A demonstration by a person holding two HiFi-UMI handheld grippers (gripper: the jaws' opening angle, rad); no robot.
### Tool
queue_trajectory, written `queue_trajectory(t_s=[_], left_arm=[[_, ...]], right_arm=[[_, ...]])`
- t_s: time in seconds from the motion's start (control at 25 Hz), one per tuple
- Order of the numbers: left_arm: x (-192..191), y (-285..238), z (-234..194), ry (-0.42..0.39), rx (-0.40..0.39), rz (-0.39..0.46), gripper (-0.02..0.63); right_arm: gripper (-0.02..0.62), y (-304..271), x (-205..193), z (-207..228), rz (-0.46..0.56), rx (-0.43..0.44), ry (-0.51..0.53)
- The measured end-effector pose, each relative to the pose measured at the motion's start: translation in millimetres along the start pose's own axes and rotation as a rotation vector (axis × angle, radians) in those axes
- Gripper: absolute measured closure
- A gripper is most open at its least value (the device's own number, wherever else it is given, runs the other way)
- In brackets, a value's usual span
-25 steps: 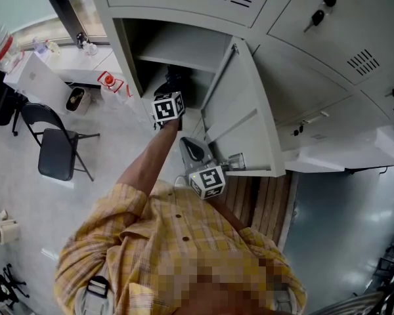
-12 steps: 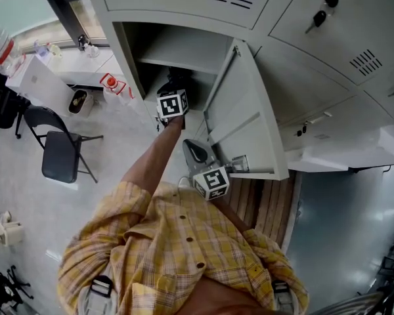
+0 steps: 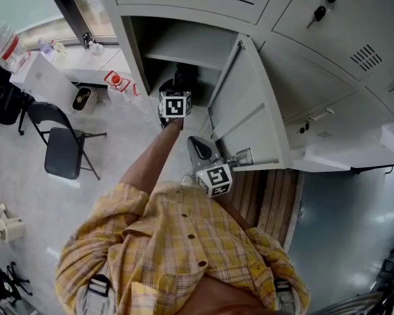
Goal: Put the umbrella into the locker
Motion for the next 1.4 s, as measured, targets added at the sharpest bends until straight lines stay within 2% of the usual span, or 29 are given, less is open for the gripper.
queue_trajectory(t_s=[0.24, 0.52, 0.72, 0.84, 0.88, 1.0, 1.16, 1.28, 1.4], left_arm=[[-4, 24, 5, -0.006, -0.056, 0.068, 0.276], [3, 58, 5, 0.067, -0.117, 0.121, 0.282], [-7, 80, 4, 0.049, -0.15, 0.137, 0.332], [-15, 96, 5, 0.046, -0.179, 0.145, 0.402], [-18, 100, 7, 0.049, -0.192, 0.148, 0.448], [-24, 113, 12, 0.051, -0.218, 0.156, 0.487], [-33, 128, 15, 0.057, -0.244, 0.159, 0.6], [-43, 138, 12, 0.089, -0.261, 0.159, 0.601], [-50, 148, 14, 0.051, -0.292, 0.171, 0.601]], right_arm=[[0.597, 2, -2, -7, -0.005, -0.021, 0.003], [0.597, 4, -6, -12, -0.011, -0.051, -0.004], [0.597, 7, -7, -13, -0.008, -0.064, -0.017], [0.597, 6, -7, -15, -0.006, -0.059, -0.03], [0.597, 6, -6, -15, -0.004, -0.057, -0.037], [0.597, 6, -2, -14, 0.001, -0.058, -0.047], [0.597, 6, 1, -14, 0.006, -0.061, -0.047], [0.597, 7, 2, -14, 0.006, -0.063, -0.047], [0.597, 8, 2, -14, 0.005, -0.065, -0.047]])
Point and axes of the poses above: the fingertips, and each gripper's own axes: y backward along the fingers, z to its right, x out of its top, the point moved 3 cm from there along y, backward along the fingers, and after that the axes turned 2 degrees about -z, right-handed, at the moved point
